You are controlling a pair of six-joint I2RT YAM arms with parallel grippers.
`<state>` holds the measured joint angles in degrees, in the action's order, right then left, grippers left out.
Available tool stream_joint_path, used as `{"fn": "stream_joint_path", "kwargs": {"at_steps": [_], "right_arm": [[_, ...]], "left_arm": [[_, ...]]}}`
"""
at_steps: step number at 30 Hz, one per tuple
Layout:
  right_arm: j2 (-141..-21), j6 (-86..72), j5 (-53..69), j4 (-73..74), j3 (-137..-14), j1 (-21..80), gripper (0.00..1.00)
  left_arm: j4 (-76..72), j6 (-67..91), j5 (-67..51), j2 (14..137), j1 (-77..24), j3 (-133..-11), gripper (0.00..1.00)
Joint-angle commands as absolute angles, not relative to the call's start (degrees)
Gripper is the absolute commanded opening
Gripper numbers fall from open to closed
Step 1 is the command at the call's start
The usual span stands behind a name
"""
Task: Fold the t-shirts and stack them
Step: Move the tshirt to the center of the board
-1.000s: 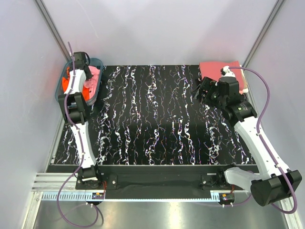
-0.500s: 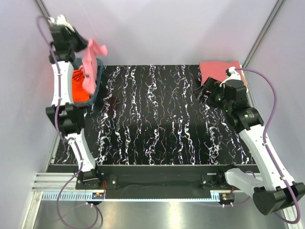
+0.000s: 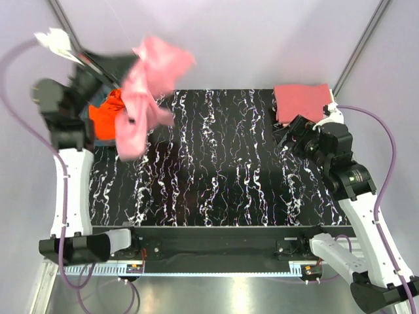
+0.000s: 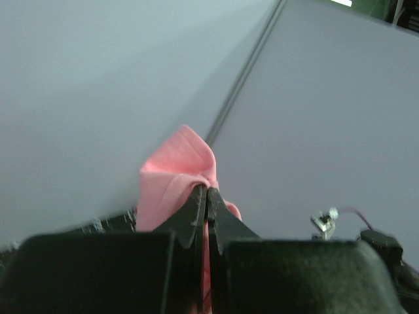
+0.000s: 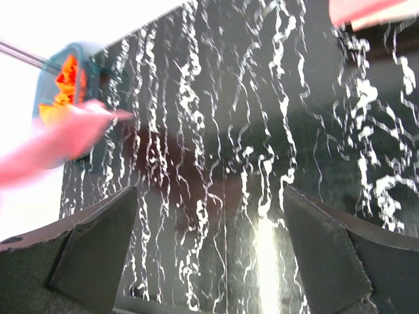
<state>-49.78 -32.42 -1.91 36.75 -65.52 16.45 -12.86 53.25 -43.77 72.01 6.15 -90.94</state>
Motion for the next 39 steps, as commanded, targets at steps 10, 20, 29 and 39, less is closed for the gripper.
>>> {"fn": "stream_joint_path", "kwargs": {"at_steps": [10, 20, 29, 39], "right_arm": [[-49.48, -37.61, -1.50, 41.84, -59.33, 16.35, 0.97], [-63.25, -43.85, 8.60, 28.51, -55.55, 17.04, 0.84], [-89.19, -47.10, 8.09, 16.71, -67.74, 26.88, 0.70], [-120.02, -46.18, 5.28, 11.43, -93.14, 36.29, 0.60]], "left_arm": [[19.83, 34.73, -29.83, 54.77, -12.92, -49.75, 0.00], [38.66, 34.45, -1.15, 29.64, -12.92, -48.08, 0.00], [42.71, 32.53, 3.78, 24.61, -13.01, -48.51, 0.00], [43.06, 30.76, 2.90, 24.70, -13.45, -51.67, 0.00]]}}
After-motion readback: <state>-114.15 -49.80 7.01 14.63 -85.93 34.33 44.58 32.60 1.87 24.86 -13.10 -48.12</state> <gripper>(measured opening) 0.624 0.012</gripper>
